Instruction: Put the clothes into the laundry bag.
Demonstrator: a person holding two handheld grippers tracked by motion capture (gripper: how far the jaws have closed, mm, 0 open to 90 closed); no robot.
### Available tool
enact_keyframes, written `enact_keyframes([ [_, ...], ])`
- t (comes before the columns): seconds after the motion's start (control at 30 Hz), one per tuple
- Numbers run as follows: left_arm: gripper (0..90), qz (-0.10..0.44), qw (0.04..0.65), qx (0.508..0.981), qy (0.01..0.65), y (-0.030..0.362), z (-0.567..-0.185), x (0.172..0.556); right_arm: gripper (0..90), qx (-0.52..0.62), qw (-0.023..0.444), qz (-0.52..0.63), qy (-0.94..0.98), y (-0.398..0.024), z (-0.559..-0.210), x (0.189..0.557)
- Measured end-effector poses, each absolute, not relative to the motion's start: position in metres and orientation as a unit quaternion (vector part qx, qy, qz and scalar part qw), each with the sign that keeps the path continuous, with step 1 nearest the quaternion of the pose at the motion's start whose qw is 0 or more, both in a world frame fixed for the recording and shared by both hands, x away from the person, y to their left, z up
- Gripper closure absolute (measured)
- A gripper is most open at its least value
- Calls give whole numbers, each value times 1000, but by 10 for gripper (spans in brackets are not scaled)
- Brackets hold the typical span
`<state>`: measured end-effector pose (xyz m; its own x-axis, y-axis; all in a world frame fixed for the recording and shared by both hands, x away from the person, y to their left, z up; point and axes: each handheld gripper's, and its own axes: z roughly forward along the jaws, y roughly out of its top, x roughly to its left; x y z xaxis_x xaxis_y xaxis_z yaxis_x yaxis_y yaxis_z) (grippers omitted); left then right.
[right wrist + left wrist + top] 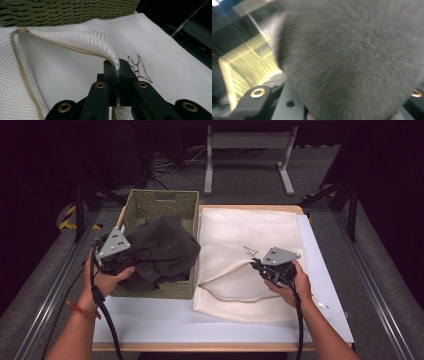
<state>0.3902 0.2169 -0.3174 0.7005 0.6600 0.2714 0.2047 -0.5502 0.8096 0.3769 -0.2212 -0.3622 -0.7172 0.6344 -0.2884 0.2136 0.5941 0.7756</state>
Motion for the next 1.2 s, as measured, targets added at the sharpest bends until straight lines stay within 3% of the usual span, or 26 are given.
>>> enact_keyframes([
  [0.07,655,250,370,853,271,218,-328,410,868,249,279,370,850,-220,-363,377],
  [0.13,459,222,353,864,282,216,-333,422,865,249,274,366,853,-219,-365,378],
  [0.23,263,180,330,885,276,213,-337,434,862,252,267,367,855,-219,-366,379],
  [0.3,198,160,316,895,270,210,-337,438,860,253,264,367,856,-220,-367,380],
  [0.33,190,200,301,897,256,208,-330,435,860,253,263,367,856,-221,-367,380],
  [0.37,173,230,335,879,250,211,-319,428,859,253,265,365,856,-222,-367,380],
  [0.43,161,217,396,853,262,221,-303,420,857,255,268,365,854,-224,-366,379],
  [0.6,112,234,378,858,256,231,-294,401,854,261,264,368,853,-227,-366,380],
  [0.8,47,191,414,857,241,244,-296,373,848,257,269,362,855,-225,-366,378],
  [0.93,9,191,374,885,200,218,-308,364,840,256,266,360,857,-224,-366,379],
  [1.13,0,164,355,900,191,180,-321,376,826,260,263,363,855,-224,-366,379],
  [1.2,0,175,311,915,191,165,-328,383,821,260,263,365,854,-225,-366,379],
])
